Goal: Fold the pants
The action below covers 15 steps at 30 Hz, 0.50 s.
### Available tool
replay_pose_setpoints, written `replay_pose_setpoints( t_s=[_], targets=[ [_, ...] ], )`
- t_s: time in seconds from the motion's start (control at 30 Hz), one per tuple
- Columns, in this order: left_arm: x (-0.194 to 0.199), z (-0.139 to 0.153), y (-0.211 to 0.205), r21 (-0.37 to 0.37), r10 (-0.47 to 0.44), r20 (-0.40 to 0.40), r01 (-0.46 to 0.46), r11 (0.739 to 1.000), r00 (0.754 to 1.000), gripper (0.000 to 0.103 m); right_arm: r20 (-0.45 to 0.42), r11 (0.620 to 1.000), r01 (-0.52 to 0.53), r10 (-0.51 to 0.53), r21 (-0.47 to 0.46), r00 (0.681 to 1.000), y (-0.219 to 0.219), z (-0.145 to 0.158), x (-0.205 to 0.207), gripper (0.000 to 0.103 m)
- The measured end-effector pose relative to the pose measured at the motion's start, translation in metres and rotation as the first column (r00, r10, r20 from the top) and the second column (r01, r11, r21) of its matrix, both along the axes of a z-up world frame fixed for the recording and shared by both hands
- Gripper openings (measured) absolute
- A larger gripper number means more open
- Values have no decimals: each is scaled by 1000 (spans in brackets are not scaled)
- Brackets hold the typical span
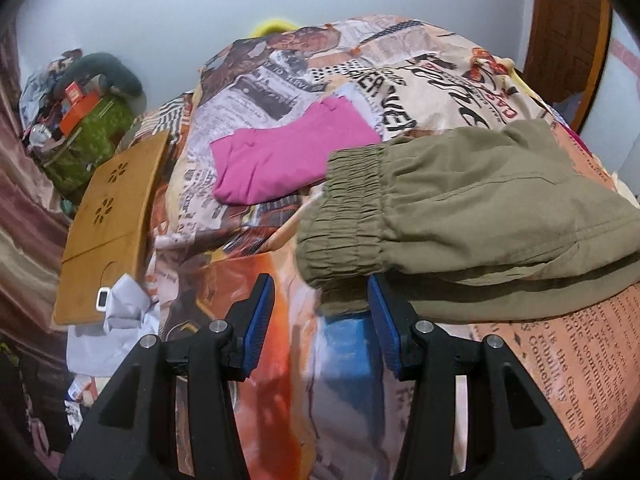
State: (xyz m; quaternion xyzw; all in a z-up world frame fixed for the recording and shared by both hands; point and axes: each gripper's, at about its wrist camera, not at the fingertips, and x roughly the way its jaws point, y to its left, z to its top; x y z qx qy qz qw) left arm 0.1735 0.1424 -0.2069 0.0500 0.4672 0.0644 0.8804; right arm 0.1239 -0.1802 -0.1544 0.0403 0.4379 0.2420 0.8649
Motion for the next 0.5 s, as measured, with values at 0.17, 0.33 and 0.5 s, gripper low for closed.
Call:
replay_pose_setpoints(
  t_s=[0.17, 0.33, 0.5],
  targets=[
    [1, 9, 22, -40, 65, 9, -64, 997, 998, 51, -26, 998, 41, -42, -45, 999, -16, -3, -4, 10],
    [9, 22, 36, -30, 107, 43, -106, 994, 993, 66, -31, 990, 136, -137, -49, 990, -40, 4, 1, 11],
    [34, 27, 40, -54, 111, 48, -109, 993, 993, 78, -44, 986, 165, -166, -21, 985, -41, 10, 9, 40]
  ],
)
